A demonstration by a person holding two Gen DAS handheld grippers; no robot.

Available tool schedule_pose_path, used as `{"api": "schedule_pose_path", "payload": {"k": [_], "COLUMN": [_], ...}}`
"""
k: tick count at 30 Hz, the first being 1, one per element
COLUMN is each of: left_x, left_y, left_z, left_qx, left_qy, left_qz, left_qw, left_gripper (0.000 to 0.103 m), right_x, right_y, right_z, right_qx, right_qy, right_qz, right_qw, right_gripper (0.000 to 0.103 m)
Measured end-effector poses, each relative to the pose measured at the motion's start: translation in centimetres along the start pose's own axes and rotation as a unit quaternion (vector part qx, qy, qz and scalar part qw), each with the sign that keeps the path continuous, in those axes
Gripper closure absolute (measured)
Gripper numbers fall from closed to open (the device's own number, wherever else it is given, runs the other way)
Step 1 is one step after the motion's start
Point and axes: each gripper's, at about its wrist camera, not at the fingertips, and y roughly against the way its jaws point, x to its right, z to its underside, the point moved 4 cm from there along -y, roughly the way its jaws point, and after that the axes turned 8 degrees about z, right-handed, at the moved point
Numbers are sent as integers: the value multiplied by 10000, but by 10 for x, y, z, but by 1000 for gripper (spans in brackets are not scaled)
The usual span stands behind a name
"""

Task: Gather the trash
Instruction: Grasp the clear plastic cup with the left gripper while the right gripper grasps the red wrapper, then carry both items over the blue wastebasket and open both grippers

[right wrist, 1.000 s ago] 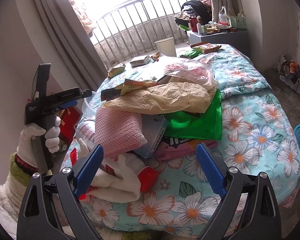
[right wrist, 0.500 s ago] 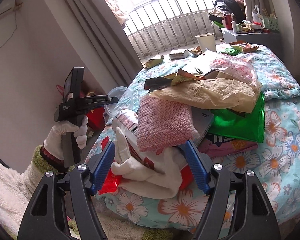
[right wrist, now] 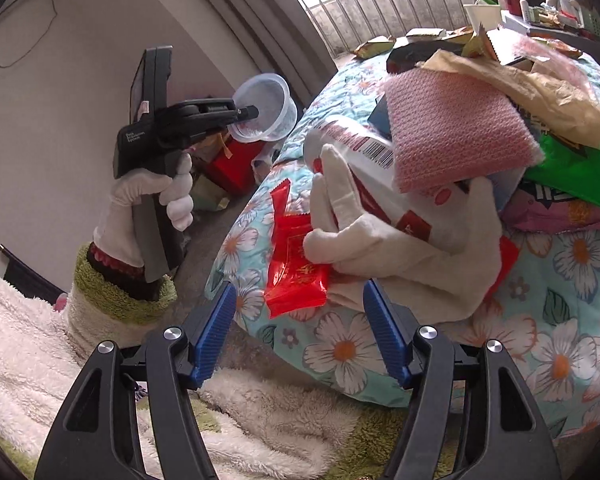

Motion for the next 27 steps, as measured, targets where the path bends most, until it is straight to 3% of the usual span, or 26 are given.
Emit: {"api": "schedule_pose_path", "payload": {"k": [6, 12, 16, 22, 27], "left_x": [-5, -3, -1, -1, 16], "left_y": [19, 30, 37, 48, 67], "left_z": [8, 12, 11, 8, 0], "left_qx": [82, 130, 209, 305, 494], "left_qy": [21, -50, -72, -95, -256], "left_qz": [7, 6, -12, -98, -69], "left_qw": [10000, 9999, 9998, 9994, 9984], "left_gripper": [99, 99, 99, 99, 99], "right_x": [1, 18, 19, 3, -2], "right_y": [-17, -38, -35, -24, -5], "right_z": [0, -1, 1, 2, -1], "right_qx": [-84, -342, -345, -285, 117], "right_qy": [-322, -777, -909, -736, -632], "right_qz": [-16, -123, -319, -883, -1221], "right_qw": [9994, 9963, 9947, 9930, 9904], "right_gripper": [53, 74, 94, 96, 96]}}
